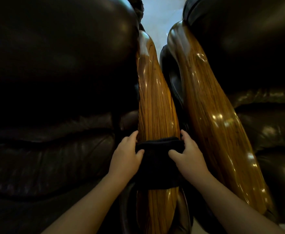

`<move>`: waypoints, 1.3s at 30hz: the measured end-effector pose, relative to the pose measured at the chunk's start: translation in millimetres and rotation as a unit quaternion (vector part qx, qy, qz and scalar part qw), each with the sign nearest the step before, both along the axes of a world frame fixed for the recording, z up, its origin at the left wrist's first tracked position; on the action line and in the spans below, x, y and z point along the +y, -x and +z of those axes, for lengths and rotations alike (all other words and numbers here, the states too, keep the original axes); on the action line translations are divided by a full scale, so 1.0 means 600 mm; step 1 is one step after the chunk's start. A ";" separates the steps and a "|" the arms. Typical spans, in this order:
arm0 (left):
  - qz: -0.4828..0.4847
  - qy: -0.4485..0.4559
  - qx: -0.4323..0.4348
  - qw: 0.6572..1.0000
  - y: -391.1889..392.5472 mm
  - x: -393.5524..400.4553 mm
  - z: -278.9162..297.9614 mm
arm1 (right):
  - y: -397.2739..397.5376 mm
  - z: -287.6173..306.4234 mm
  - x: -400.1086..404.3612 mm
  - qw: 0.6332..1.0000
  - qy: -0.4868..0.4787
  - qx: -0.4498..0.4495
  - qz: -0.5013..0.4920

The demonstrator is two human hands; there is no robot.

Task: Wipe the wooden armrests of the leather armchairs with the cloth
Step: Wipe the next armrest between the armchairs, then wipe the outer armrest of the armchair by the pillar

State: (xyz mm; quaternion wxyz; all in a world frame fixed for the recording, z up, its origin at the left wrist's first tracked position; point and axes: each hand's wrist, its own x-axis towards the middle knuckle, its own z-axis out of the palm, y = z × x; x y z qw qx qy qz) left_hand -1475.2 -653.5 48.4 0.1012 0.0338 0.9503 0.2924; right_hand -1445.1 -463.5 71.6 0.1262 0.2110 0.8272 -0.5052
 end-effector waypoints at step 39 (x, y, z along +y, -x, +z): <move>-0.177 0.068 0.064 0.980 -0.100 -0.194 0.581 | -0.098 0.553 -0.143 0.904 -0.355 0.070 0.230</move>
